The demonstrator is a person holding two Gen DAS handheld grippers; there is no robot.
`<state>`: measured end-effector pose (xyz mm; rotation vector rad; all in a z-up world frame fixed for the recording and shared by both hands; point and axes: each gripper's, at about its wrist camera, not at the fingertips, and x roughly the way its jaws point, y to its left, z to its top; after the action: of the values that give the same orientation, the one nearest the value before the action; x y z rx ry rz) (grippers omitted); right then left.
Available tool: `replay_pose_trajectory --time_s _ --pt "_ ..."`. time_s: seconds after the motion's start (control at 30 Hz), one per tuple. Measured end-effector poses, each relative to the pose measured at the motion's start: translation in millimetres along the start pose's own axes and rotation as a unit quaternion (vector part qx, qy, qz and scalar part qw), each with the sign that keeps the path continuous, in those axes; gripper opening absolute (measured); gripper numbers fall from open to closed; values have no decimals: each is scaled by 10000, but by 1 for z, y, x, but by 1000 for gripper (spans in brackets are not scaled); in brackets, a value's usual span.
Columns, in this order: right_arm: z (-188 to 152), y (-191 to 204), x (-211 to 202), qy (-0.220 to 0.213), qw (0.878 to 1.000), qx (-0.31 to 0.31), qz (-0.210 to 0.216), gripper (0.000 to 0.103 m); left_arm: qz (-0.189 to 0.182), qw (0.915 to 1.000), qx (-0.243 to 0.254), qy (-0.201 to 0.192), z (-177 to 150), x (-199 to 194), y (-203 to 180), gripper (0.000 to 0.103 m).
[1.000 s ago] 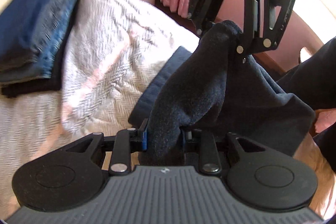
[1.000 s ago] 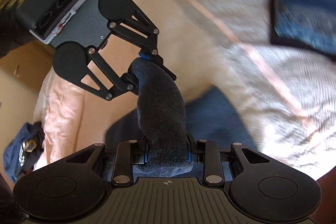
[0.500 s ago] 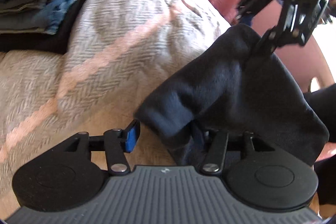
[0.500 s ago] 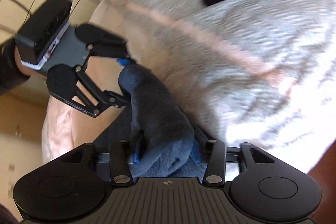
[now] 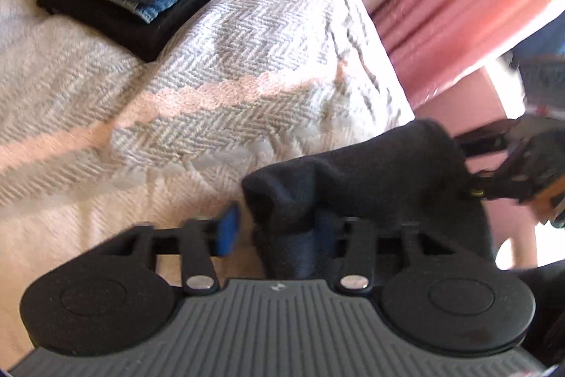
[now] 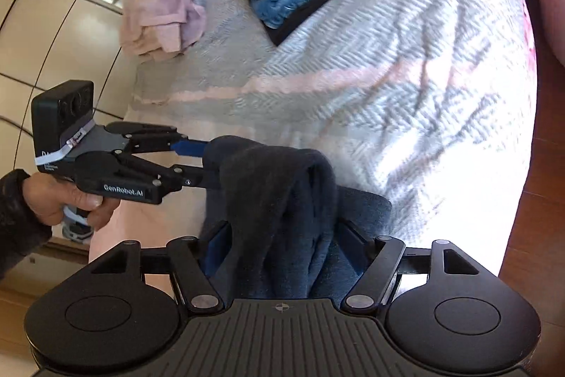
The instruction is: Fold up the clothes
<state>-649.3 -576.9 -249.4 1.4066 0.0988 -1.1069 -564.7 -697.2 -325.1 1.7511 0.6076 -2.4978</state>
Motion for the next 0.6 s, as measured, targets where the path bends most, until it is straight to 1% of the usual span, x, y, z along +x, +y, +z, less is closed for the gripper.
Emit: replay_pose_trajectory --time_s 0.03,0.07,0.1,0.13,0.17,0.2,0.27,0.3,0.37,0.43,0.47,0.5,0.53,0.57,0.6 --pt "0 -3 3 -13 10000 70 -1 46 33 10000 -4 -10 -1 -3 -2 14" --pt "2 -5 3 13 9999 126 -7 36 69 10000 0 -22 -1 -6 -5 10" --pt "3 -6 2 50 9999 152 7 35 121 9999 75 -43 -3 -12 -9 8" --pt "4 -5 1 113 9999 110 68 26 134 9998 98 -56 -5 -20 -13 8" --pt "4 -3 -1 191 9997 85 138 13 130 9999 86 -40 -7 -28 -18 7" --pt "3 0 -1 303 9992 102 226 11 124 9999 78 -29 -9 -34 -22 6" --pt "0 6 -3 526 9978 101 395 11 99 9999 35 1 -14 -41 -28 7" --pt "-3 10 -6 618 9971 0 438 11 84 10000 -5 19 -16 -42 -29 7" --pt "-5 7 -3 698 9966 -32 432 11 106 9997 -194 46 -16 -27 -24 7" --pt "-3 -10 7 643 9971 190 372 11 153 9993 -336 93 -10 -8 -16 7" --pt "-1 -19 12 627 9970 290 337 11 177 9990 -383 122 -8 1 -13 8" --pt "2 -25 16 635 9967 390 336 11 221 9989 -390 145 -5 5 -11 13" --pt "5 -30 19 639 9963 467 346 12 240 9989 -393 130 -4 6 -10 14" --pt "8 -31 18 628 9962 469 373 13 224 9988 -422 92 -4 3 -9 18" --pt "9 -29 15 600 9967 404 378 16 208 9987 -455 54 -5 0 -8 24"
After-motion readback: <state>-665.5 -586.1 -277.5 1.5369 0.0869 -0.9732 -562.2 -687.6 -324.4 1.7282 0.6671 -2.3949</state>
